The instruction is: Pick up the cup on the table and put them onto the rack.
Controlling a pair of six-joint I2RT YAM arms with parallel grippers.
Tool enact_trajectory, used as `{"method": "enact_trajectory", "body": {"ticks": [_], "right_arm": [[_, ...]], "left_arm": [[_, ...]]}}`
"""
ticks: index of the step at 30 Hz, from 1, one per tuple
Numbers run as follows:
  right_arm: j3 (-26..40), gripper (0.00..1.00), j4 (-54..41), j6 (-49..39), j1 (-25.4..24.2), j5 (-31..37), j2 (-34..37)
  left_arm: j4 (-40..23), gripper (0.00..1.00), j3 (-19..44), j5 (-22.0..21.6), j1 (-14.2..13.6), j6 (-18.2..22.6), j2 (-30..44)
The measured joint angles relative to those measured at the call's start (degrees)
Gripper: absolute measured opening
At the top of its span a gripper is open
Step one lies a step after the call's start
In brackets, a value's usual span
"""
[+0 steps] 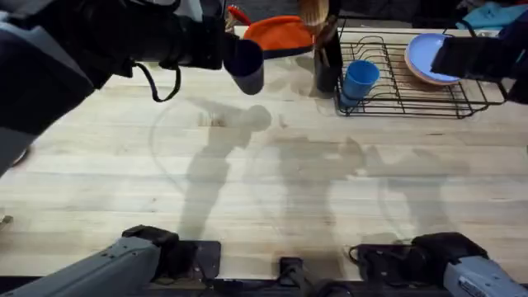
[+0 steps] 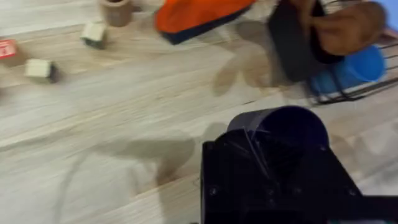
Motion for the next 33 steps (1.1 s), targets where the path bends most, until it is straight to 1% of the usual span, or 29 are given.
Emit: {"method": "enact_trajectory", "body": {"ticks": [3, 8, 11, 13, 16, 22, 25, 28, 33], "right_arm": [[0.0, 0.997, 0.0, 0.0, 0.0, 0.0, 0.0], [0.0, 0.998, 0.0, 0.0, 0.0, 0.0, 0.0], [0.0, 0.998, 0.0, 0.0, 0.0, 0.0, 0.0], [0.0, 0.998, 0.0, 0.0, 0.0, 0.0, 0.0], [0.0, 0.998, 0.0, 0.0, 0.0, 0.0, 0.0], [0.0, 0.998, 0.0, 0.0, 0.0, 0.0, 0.0], [0.0, 0.997, 0.0, 0.0, 0.0, 0.0, 0.0], [0.0, 0.997, 0.0, 0.0, 0.0, 0.0, 0.0], [0.0, 0.997, 0.0, 0.0, 0.0, 0.0, 0.0]], "left_arm": [[0.0, 0.043, 0.0, 4.1, 0.0, 0.0, 0.0], [0.0, 0.043, 0.0, 12.5, -0.5, 0.5, 0.0], [0.1, 0.043, 0.0, 15.8, -2.0, 1.0, 0.0], [0.8, 0.043, 0.0, 16.8, -3.5, 1.2, 0.0], [1.9, 0.043, 0.0, 16.8, -6.2, 1.3, 0.0], [4.5, 0.043, 0.0, 14.1, -12.5, 1.3, 0.0], [5.7, 0.043, 0.0, 13.5, -15.0, 1.5, 0.0], [6.4, 0.043, 0.0, 13.3, -16.5, 1.4, 0.0], [10.1, 0.042, 0.0, 13.6, -17.4, 1.0, 0.0]]}}
